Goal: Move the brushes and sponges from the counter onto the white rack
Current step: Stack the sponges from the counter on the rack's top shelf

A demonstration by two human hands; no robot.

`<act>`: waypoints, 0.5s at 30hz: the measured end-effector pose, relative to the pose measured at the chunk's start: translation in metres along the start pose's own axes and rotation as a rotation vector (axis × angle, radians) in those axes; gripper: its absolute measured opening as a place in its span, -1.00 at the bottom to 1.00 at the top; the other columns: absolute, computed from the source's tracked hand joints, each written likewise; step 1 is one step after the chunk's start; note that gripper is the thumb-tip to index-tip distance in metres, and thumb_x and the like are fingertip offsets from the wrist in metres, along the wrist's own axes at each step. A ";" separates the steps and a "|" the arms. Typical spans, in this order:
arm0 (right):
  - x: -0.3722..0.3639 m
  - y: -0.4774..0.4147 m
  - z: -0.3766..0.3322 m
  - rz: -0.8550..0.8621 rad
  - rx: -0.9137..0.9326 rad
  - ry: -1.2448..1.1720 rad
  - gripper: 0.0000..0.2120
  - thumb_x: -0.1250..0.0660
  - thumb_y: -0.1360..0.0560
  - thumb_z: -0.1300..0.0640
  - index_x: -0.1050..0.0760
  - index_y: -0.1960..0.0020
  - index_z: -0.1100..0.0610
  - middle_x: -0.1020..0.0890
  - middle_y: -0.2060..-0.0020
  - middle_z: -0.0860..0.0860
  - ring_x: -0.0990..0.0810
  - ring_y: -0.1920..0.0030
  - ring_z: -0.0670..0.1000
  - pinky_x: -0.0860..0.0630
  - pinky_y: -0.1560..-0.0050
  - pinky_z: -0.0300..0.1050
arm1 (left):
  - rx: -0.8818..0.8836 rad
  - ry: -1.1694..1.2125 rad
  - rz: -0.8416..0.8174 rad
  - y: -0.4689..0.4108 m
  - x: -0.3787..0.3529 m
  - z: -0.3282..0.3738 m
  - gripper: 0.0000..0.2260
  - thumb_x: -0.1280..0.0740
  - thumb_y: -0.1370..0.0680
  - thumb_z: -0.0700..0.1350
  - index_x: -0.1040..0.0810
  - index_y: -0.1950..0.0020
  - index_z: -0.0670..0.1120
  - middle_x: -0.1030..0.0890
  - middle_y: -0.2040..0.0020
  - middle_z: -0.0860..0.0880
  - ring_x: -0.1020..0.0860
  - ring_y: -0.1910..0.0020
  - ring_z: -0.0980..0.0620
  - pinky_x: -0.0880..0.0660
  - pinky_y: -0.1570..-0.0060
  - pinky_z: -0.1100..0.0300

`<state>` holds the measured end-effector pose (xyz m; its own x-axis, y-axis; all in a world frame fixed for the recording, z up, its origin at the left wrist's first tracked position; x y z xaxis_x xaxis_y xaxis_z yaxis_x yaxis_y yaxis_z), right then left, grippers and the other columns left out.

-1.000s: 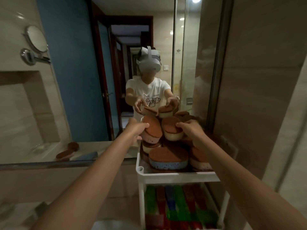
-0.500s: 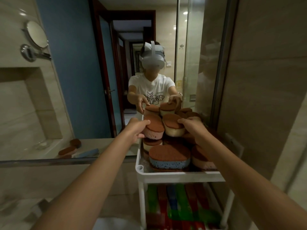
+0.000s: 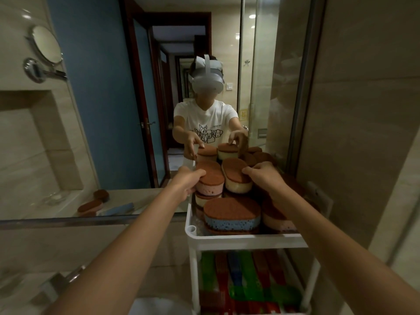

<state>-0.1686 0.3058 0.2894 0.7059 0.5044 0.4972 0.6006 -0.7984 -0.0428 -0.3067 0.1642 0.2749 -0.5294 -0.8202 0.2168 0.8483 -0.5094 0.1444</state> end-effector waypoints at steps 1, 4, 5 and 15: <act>-0.001 0.000 0.000 -0.014 0.007 0.017 -0.62 -0.30 -0.51 0.03 -0.55 -0.15 0.30 -0.64 -0.12 0.20 -0.61 -0.11 0.15 -0.52 -0.15 0.03 | 0.001 -0.008 0.005 0.001 0.000 0.000 -0.62 -0.26 -0.57 -0.15 -0.38 -0.36 -0.25 -0.50 -0.31 -0.16 -0.48 -0.29 -0.09 -0.40 -0.02 0.17; -0.005 0.002 -0.002 -0.068 0.024 0.042 -0.48 -0.33 -0.49 -0.02 -0.33 -0.37 0.18 -0.49 -0.29 0.12 -0.49 -0.27 0.12 -0.44 -0.15 -0.09 | -0.003 -0.029 0.018 0.001 0.002 0.000 -0.63 -0.26 -0.57 -0.15 -0.39 -0.35 -0.25 -0.51 -0.30 -0.17 -0.48 -0.28 -0.10 -0.39 0.01 0.18; -0.006 0.003 -0.002 -0.081 0.040 0.038 -0.43 -0.34 -0.49 -0.02 -0.26 -0.42 0.12 -0.45 -0.33 0.11 -0.46 -0.30 0.12 -0.42 -0.17 -0.09 | -0.007 -0.032 0.023 0.001 0.002 -0.001 -0.63 -0.26 -0.57 -0.16 -0.40 -0.35 -0.26 -0.51 -0.30 -0.18 -0.49 -0.27 -0.10 -0.40 0.01 0.18; -0.017 0.005 -0.012 -0.114 0.210 0.245 -0.58 -0.22 -0.56 -0.01 -0.37 -0.39 0.06 -0.49 -0.33 0.09 -0.49 -0.27 0.11 -0.46 -0.13 -0.10 | -0.080 -0.070 0.020 -0.001 0.003 -0.001 -0.97 -0.28 -0.55 -0.20 -0.48 0.06 -0.15 -0.51 0.03 -0.13 -0.47 0.03 -0.01 -0.40 0.06 0.16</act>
<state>-0.1817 0.2892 0.2912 0.5336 0.4723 0.7016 0.7530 -0.6430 -0.1398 -0.3098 0.1618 0.2744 -0.5091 -0.8117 0.2862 0.8553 -0.5143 0.0626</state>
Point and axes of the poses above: each hand's wrist, its own y-axis away from the middle knuckle, its own x-axis out of the back of the hand, z = x × y, the point moved 6 cm from there along -y, towards the middle knuckle
